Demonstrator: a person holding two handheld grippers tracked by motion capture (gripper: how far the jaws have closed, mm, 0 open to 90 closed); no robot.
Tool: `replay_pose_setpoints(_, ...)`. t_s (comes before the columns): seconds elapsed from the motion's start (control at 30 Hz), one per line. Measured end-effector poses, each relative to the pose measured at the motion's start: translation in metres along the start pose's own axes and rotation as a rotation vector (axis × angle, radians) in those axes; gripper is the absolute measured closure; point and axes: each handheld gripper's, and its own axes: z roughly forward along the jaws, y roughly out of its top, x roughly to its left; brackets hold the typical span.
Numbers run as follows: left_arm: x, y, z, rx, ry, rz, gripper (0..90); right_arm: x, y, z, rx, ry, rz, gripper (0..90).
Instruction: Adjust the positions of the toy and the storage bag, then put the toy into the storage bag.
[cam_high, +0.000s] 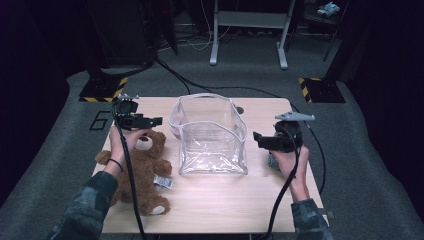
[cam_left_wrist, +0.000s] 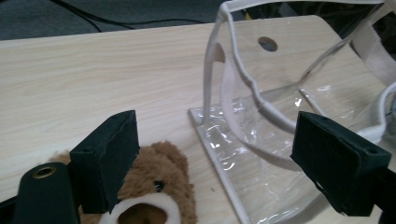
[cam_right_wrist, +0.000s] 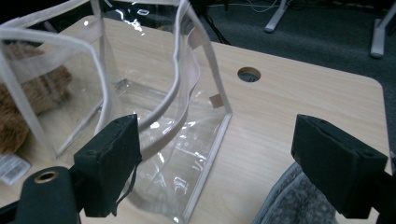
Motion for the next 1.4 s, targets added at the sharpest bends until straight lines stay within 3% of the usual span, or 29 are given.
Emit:
replay_pose_setpoints(0.17, 0.004, -0.008, -0.006, -0.003, 0.026, 0.000, 11.0, 0.005, -0.032, -0.005, -0.016, 0.024, 0.001, 10.0)
replay_pose_setpoints(0.37, 0.011, -0.022, -0.009, 0.001, 0.040, 0.008, 9.2, 0.012, -0.073, 0.001, -0.016, 0.037, 0.002, 5.1)
replay_pose_setpoints(0.57, 0.020, -0.036, -0.011, 0.006, 0.049, 0.018, 7.7, 0.022, -0.117, 0.018, 0.012, 0.045, 0.005, 2.0)
replay_pose_setpoints(0.63, 0.023, -0.040, -0.012, 0.006, 0.053, 0.011, 6.8, 0.025, -0.129, 0.026, 0.032, 0.033, -0.018, 1.7)
replay_pose_setpoints(0.7, 0.025, -0.043, -0.013, -0.008, 0.050, -0.009, 5.9, 0.026, -0.143, 0.033, 0.041, 0.044, -0.001, 1.6)
replay_pose_setpoints(0.73, 0.027, -0.044, -0.013, -0.008, 0.057, 0.003, 5.6, 0.027, -0.147, 0.036, 0.055, 0.038, -0.002, 1.4)
replay_pose_setpoints(0.87, 0.030, -0.051, -0.012, 0.001, 0.064, -0.016, 3.0, 0.030, -0.167, 0.051, 0.090, 0.030, -0.010, 1.5)
replay_pose_setpoints(1.1, 0.035, -0.057, -0.009, 0.011, 0.072, -0.006, 2.1, 0.031, -0.185, 0.066, 0.133, -0.006, -0.027, 1.5)
replay_pose_setpoints(1.3, 0.038, -0.058, -0.009, 0.019, 0.090, -0.009, 0.3, 0.034, -0.186, 0.071, 0.155, -0.035, -0.049, 1.5)
replay_pose_setpoints(1.4, 0.041, -0.059, -0.009, 0.027, 0.106, -0.022, 0.1, 0.032, -0.187, 0.071, 0.166, -0.025, -0.056, 1.4)
